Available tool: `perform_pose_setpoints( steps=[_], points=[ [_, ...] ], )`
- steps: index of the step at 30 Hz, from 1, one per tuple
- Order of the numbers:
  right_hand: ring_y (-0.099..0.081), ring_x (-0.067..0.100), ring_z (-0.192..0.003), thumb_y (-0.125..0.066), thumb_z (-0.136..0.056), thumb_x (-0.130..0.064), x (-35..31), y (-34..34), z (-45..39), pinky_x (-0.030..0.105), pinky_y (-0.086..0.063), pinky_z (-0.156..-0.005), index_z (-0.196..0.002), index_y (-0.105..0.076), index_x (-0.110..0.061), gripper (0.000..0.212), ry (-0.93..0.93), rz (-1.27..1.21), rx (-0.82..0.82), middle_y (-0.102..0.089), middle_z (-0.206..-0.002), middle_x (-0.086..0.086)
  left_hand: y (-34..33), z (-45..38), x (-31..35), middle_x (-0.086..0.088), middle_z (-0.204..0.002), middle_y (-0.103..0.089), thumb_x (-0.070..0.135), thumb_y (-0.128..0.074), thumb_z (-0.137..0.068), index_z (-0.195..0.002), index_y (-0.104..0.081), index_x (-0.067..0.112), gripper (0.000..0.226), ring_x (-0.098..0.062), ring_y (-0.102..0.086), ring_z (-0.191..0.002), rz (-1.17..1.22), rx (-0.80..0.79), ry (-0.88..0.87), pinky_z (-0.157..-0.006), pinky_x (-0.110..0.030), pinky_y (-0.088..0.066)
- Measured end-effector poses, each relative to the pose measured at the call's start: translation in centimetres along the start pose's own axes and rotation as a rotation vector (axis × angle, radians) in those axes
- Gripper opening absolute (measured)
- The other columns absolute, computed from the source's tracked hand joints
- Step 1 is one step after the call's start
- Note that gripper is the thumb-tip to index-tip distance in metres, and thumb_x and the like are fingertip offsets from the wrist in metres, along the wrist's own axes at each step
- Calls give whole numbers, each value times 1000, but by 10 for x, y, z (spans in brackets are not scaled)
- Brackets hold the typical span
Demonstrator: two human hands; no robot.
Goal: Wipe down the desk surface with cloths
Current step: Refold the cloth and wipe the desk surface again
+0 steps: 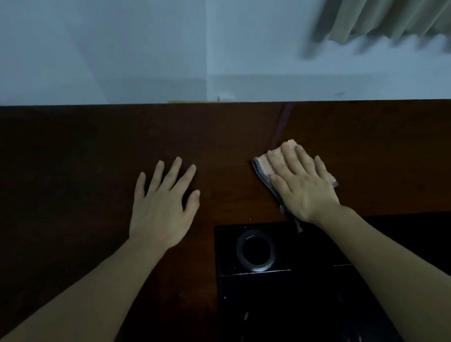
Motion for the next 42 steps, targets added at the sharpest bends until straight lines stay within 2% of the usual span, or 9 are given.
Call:
perform_pose_setpoints(
  steps=[4,9,13,17,23,29,34,38,42],
  points=[
    [14,30,-156,19,-89,-54,-9,-9,23,54,1,-125,-158,21,-33,72,53,72,-29,19,-169,4,0,0,-1,10,-169,-1,53,-18,-102,-159,-10,41,59,-18,5,-156,-12,12,21,-126,-48,1],
    [-13,34,-156,-6,-108,-50,-14,-35,95,56,-17,-119,-163,-13,-28,59,246,68,32,-12,-170,9,10,-3,13,7,-169,-9,49,-26,-105,-158,-23,35,55,-19,-1,-156,51,2,117,-126,-50,-4],
    [3,27,-157,-6,-108,-55,0,-31,89,50,-3,-121,-162,0,-38,58,327,48,4,3,-171,2,12,0,52,8,-170,-4,51,-23,-104,-159,-22,35,57,-21,3,-156,80,40,90,-126,-50,0],
    [18,23,-155,15,-92,-57,23,-8,24,49,6,-125,-155,23,-40,66,168,57,19,23,-167,-1,-3,-5,89,8,-170,5,54,-22,-104,-160,-10,39,58,-21,9,-156,92,0,87,-125,-50,3],
    [18,26,-155,9,-98,-55,29,1,-11,52,6,-125,-158,18,-38,63,115,45,-35,23,-168,1,-20,-8,104,5,-169,13,57,-17,-104,-160,4,38,63,-26,16,-155,28,-43,140,-124,-53,7],
    [-14,33,-156,-14,-107,-51,18,-28,78,56,-13,-120,-162,-20,-30,59,365,68,40,-14,-170,9,-20,-9,105,6,-169,14,57,-15,-103,-159,5,39,63,-25,16,-155,23,-32,153,-124,-54,6],
    [-7,28,-157,-14,-107,-55,33,-29,73,52,-6,-121,-162,-11,-38,58,468,86,-14,-4,-171,1,-20,-9,105,7,-168,14,58,-15,-102,-159,6,40,63,-24,16,-155,8,-26,163,-124,-52,7],
    [15,23,-156,4,-100,-56,50,-6,7,48,7,-124,-159,12,-43,61,305,64,6,17,-169,-2,-18,-11,104,8,-168,16,58,-18,-103,-159,6,41,63,-23,19,-154,28,-66,164,-124,-52,8],
    [21,23,-155,6,-100,-56,50,8,-24,51,9,-124,-159,15,-41,61,187,41,-36,23,-168,-2,-17,-8,105,8,-168,14,57,-18,-103,-160,3,40,63,-23,17,-154,27,-36,155,-124,-52,8]
  ],
)
Point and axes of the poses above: each hand's wrist, its own z-axis away from the middle knuckle, its own y-axis out of the back of the hand, x = y × z, the point moved 5 cm from there along -z, towards the middle knuckle
